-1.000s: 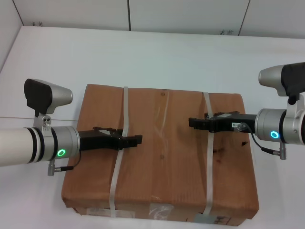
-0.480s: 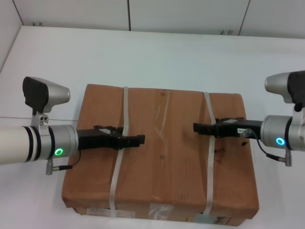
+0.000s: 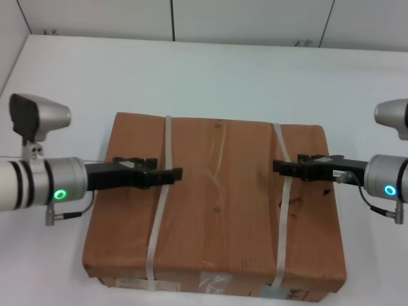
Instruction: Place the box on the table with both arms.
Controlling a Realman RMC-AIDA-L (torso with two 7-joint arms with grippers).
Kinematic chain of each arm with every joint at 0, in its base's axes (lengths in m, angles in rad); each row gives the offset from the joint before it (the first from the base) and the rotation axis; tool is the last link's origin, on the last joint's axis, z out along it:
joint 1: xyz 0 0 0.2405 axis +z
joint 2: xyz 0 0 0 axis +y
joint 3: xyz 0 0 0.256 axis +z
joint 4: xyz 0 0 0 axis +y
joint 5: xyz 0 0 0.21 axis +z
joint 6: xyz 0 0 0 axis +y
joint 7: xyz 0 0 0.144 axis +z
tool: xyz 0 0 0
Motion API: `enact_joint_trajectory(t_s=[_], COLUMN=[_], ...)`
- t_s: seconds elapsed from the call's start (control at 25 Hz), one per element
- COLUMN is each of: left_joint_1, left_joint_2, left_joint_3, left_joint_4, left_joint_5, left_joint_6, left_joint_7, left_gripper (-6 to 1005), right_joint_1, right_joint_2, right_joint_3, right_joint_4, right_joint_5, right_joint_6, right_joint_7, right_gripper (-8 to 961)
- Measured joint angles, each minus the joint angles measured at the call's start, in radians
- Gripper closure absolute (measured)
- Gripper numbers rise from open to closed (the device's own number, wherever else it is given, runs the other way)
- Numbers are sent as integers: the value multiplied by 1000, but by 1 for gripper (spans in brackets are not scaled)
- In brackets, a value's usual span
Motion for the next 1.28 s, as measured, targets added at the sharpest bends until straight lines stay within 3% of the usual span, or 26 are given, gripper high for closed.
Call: enact_joint_trajectory(t_s=[0.12, 0.32, 0.52, 0.72, 0.88, 0.92, 1.0, 1.12, 1.28], left_joint_1=[4, 26, 49, 65, 71, 68, 58, 45, 38], left_joint_2=[15, 63, 96, 101, 102, 105, 114, 127, 121], left_joint_3=[-2, 4, 6, 6, 8, 8, 8, 8, 8], left_joint_4=[-22, -31, -36, -75, -105, -109, -112, -106, -99], left_joint_5=[-16, -69, -108, -147, -136, -118, -80, -24, 5], left_joint_6=[48, 194, 345, 506, 635, 671, 728, 773, 789], left_joint_7=[-4, 35, 118, 203, 284, 299, 314, 335, 380], left_gripper=[183, 184, 184, 183, 183, 183, 183, 183, 183], right_joint_1=[-9, -58, -111, -134, -133, -130, -130, -128, -110], right_joint_2=[-2, -3, -1, -5, -7, -10, -12, -17, -23], right_joint_3=[18, 26, 120, 203, 222, 216, 215, 213, 213], right_joint_4=[-10, -82, -132, -135, -136, -137, -139, -161, -184], right_joint_5=[0, 0, 44, 75, 71, 66, 63, 35, -25], right_joint_6=[-5, -40, -120, -248, -470, -583, -638, -756, -864], right_joint_7=[-4, -22, -148, -246, -432, -515, -550, -593, -585], right_gripper=[173, 173, 174, 175, 177, 177, 178, 180, 181])
